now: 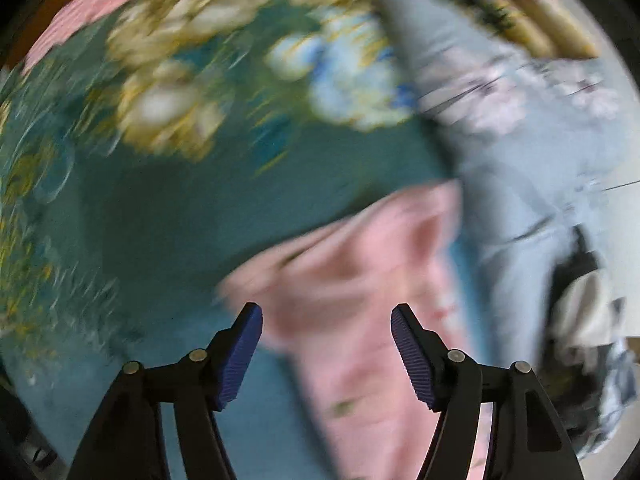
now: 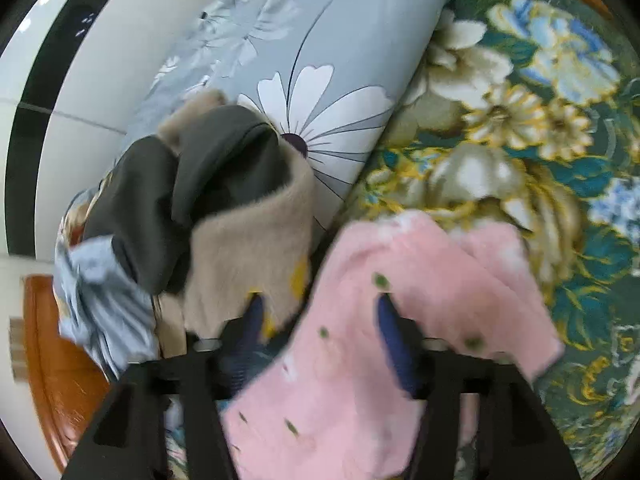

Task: Fold clothes

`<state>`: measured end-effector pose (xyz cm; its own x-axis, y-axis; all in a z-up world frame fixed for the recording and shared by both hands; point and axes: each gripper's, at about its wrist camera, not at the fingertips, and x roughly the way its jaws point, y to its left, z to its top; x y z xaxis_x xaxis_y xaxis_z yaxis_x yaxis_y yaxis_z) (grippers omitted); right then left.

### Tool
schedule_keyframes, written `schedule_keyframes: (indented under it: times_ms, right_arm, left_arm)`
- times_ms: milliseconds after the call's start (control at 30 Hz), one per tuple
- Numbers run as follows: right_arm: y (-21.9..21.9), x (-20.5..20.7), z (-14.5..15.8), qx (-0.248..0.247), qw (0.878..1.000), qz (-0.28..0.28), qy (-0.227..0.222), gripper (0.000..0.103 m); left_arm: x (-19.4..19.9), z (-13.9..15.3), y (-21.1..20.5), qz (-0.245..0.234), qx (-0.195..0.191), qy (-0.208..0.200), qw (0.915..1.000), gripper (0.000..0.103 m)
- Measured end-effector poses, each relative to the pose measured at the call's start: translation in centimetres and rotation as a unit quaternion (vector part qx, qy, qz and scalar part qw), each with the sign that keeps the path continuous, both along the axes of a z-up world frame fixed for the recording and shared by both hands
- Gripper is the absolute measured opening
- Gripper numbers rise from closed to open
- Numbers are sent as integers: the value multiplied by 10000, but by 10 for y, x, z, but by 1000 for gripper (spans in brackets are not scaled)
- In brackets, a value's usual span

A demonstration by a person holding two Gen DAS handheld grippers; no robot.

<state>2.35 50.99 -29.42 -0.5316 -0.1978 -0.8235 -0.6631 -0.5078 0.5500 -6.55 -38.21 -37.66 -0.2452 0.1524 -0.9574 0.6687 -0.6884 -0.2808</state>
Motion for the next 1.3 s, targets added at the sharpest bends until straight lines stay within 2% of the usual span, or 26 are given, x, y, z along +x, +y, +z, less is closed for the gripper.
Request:
schedule_keyframes:
  times_ms: [67,133,167,233,333,500,567,600,633,667,700,733,767,800,867,967,1000,1067,1167,1200,1267,1300]
  right_arm:
    - [-3,27,0,219,9994,-188,-193,75]
    - [-4,66,-11,339,9961,-544,-614,75]
    - [-4,77,-16,300,9950,-660,-695,75]
    - [-3,105,-36,-52,9912,-1041,-815,76]
    - [-4,123,-63,-449,9861,-1360,-845,80]
    - [7,110,-83,-744,9789,-1827,-535,80]
    - [15,103,-87,-756,9748,-2016,-581,80]
    - [18,100,-90,-831,9730,-2070,-594,80]
    - [20,98,-92,-907,9711,-2122,-607,78]
    - [21,95,-93,-977,9702,-2130,-610,67]
    - [21,89,-91,-990,9705,-2084,-694,57]
    - [21,85,-87,-943,9721,-2010,-759,41]
    - [20,81,-83,-895,9736,-1934,-821,30]
    - [22,76,-76,-839,9762,-1823,-821,23]
    - [28,71,-55,-722,9805,-1706,-661,18]
    - [43,70,-13,-629,9859,-1543,-130,17]
    - [49,72,11,-500,9894,-1362,75,16]
    - [54,81,39,-302,9922,-1177,276,16]
    - [58,105,65,-71,9931,-1070,470,16]
    - [59,118,63,-38,9931,-1076,460,16]
    - [58,133,46,-71,9941,-1058,226,17]
    - [56,144,23,-141,9943,-1045,-125,17]
  left_arm:
    - [19,-18,-4,251,141,-126,9995,71]
    - [30,-30,-3,593,477,-18,9971,71]
    - [34,-36,-2,754,671,67,9949,71]
    - [36,-43,0,954,781,80,9923,71]
    - [32,-48,1,1083,696,47,9917,71]
    - [24,-44,0,1203,553,119,9911,68]
    - [19,-40,0,1177,480,80,9919,48]
    - [16,-38,1,1164,443,61,9922,29]
    - [13,-36,1,1151,407,41,9925,20]
    - [10,-34,1,1135,369,24,9929,17]
    - [5,-28,3,1069,322,46,9937,14]
    - [0,-19,5,1022,343,140,9941,12]
    - [-5,-9,7,974,364,234,9943,12]
    - [-10,0,9,922,387,332,9944,11]
    - [-27,34,17,707,516,691,9938,10]
    - [-39,90,19,193,648,1286,9894,10]
    - [-36,107,17,14,651,1459,9871,10]
    - [-26,135,8,-297,560,1675,9838,10]
    - [1,131,2,-553,403,1549,9856,10]
    - [8,113,-1,-549,327,1302,9894,10]
    - [24,78,-8,-533,177,801,9952,10]
    - [33,54,-13,-367,157,443,9982,10]
